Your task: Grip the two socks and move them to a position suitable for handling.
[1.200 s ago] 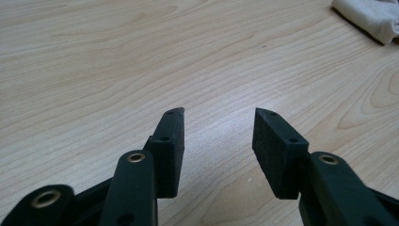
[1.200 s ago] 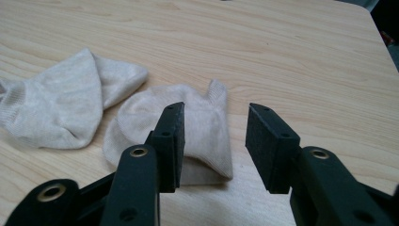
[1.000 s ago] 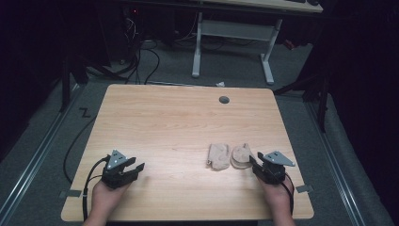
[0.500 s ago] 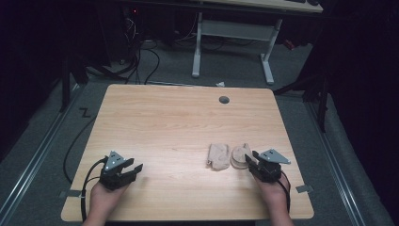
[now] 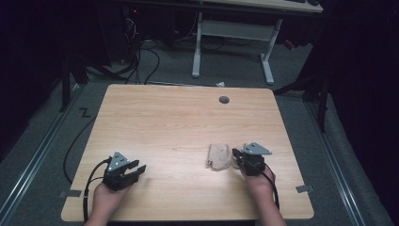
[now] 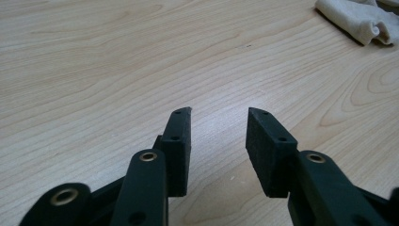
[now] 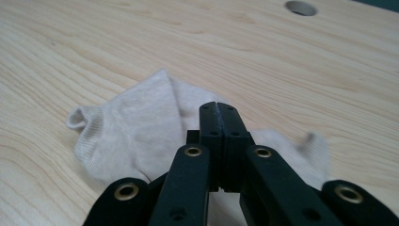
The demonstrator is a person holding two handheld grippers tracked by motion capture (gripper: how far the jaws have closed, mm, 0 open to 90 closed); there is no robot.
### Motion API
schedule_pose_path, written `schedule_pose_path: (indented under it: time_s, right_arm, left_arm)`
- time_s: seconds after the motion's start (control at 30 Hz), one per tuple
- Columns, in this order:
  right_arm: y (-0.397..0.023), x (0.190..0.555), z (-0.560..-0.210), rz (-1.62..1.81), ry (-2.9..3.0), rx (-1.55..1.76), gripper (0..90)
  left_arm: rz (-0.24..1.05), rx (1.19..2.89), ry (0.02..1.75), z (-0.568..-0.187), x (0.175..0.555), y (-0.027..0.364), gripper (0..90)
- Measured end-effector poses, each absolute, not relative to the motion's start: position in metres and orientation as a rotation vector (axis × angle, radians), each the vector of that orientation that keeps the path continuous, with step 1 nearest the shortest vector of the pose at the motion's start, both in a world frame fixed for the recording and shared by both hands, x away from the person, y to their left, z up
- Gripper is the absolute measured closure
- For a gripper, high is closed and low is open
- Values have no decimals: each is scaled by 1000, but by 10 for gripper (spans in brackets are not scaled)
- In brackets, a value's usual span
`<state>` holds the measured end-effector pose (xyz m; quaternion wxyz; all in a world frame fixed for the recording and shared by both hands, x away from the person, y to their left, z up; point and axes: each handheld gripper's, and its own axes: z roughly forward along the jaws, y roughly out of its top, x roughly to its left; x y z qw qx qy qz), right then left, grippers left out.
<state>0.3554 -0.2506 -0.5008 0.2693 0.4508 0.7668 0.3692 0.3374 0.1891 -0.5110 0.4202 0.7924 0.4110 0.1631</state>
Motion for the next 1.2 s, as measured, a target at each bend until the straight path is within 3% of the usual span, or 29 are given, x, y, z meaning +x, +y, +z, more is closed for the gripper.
schedule_pose_path:
  time_s: [0.37, 1.0, 1.2]
  right_arm:
    - [-228, 382, -517, 893, 2157, 1215, 899]
    - [-200, 340, -520, 975, 2342, 1084, 897]
    - [-219, 348, -513, 965, 2226, 1153, 898]
  left_arm:
    - [414, 1991, 1026, -512, 335, 188, 586]
    - [400, 1982, 1021, -509, 332, 186, 576]
    - [399, 1985, 1019, -509, 333, 186, 576]
